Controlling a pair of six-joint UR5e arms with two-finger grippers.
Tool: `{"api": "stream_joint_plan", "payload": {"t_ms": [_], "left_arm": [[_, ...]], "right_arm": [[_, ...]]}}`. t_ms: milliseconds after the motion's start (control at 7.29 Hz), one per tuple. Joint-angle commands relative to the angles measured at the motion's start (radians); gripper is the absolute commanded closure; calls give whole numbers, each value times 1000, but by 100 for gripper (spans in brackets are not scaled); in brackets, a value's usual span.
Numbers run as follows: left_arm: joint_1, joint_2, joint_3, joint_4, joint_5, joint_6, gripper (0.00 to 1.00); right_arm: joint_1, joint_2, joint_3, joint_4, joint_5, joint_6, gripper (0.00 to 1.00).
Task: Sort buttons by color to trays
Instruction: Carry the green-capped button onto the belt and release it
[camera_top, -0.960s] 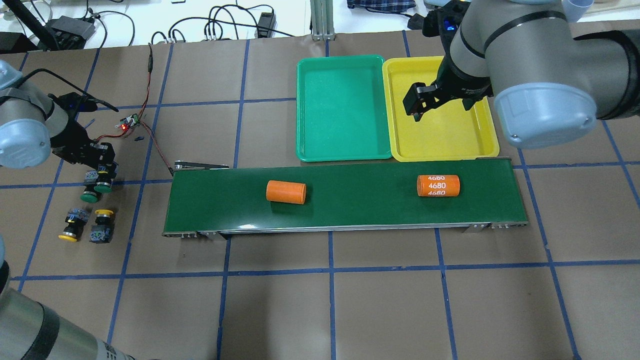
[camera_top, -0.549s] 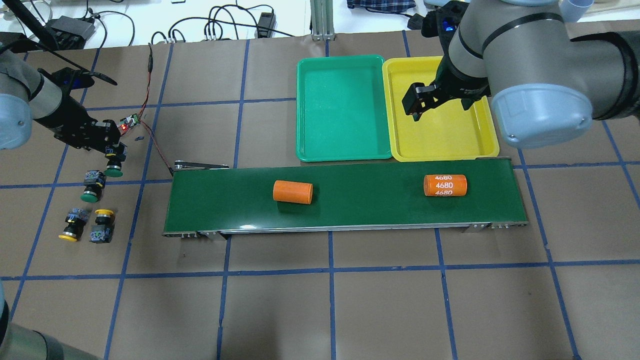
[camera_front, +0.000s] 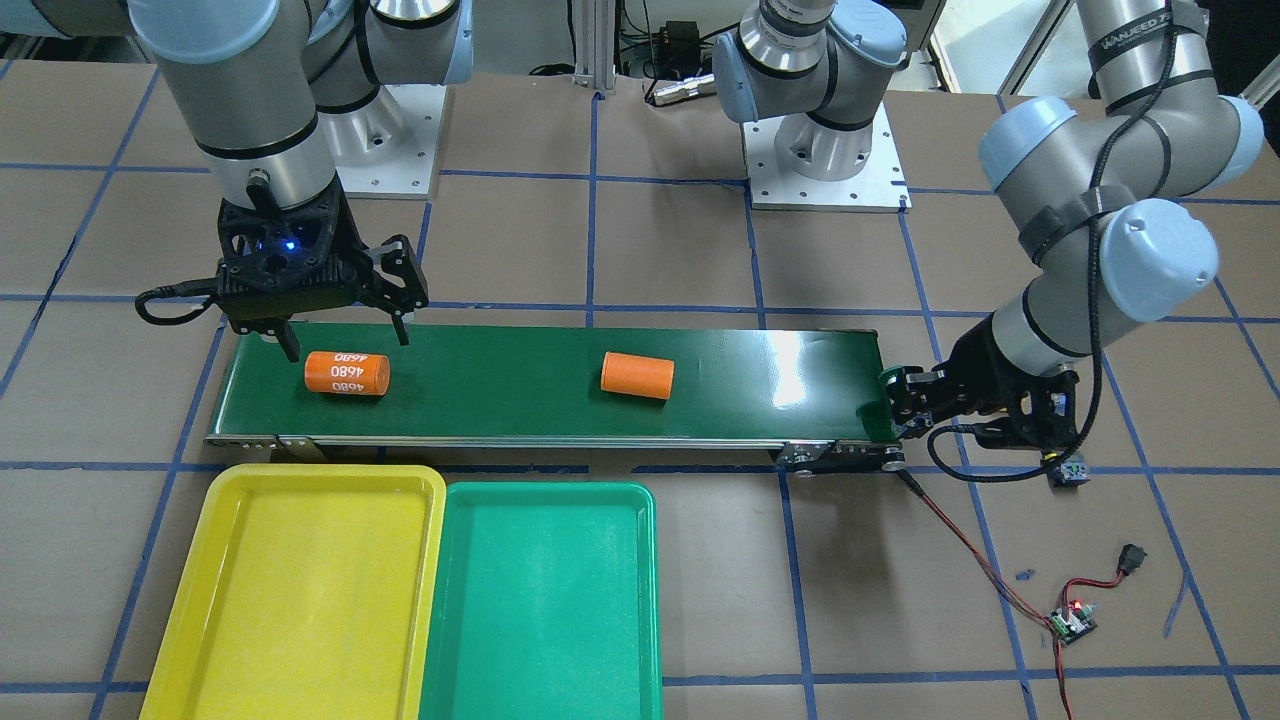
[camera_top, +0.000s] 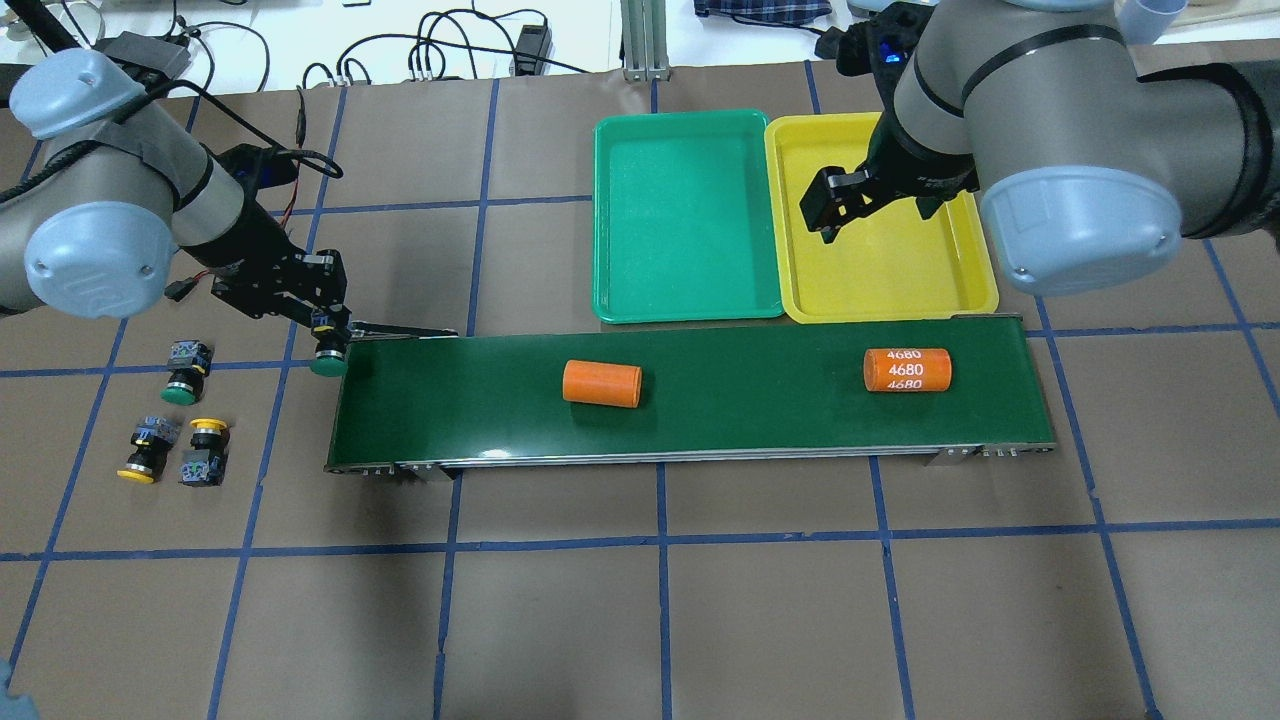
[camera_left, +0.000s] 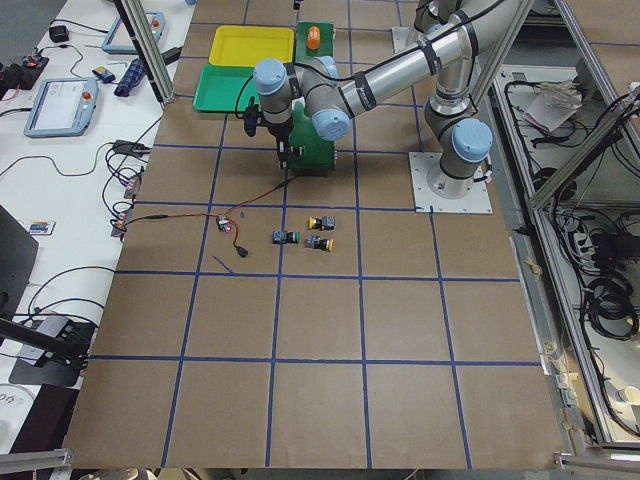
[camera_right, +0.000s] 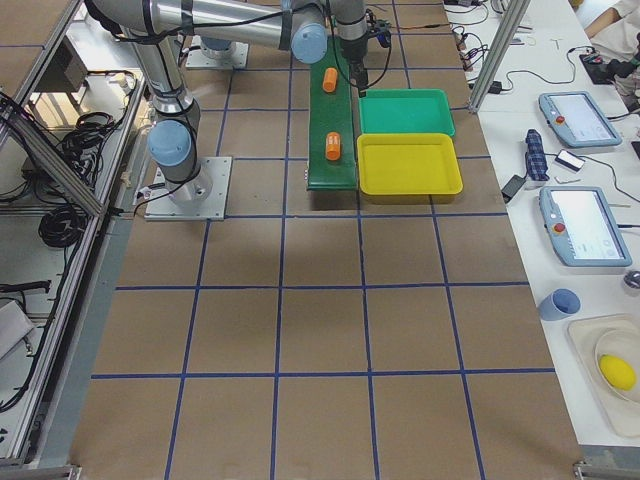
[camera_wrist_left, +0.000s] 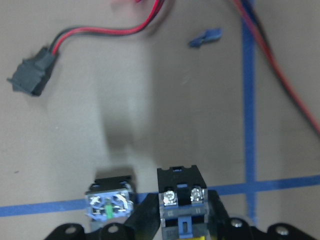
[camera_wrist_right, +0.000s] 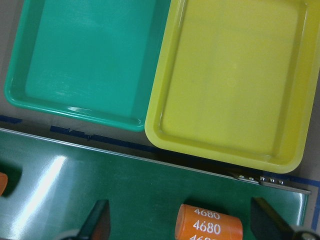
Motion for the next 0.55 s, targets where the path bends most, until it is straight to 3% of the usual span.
{"api": "stream_joint_plan", "payload": {"t_ms": [0,274,412], "left_arm": [[-28,30,-73,40,-8,-58,100],[-59,37,-79,40,0,-57,96],[-59,35,-84,40,-1,-45,23]], "right_arm": [[0,14,-4,-30,6,-14,0],[0,34,-6,-67,6,-14,0],[0,34,-6,-72,6,-14,0]]}}
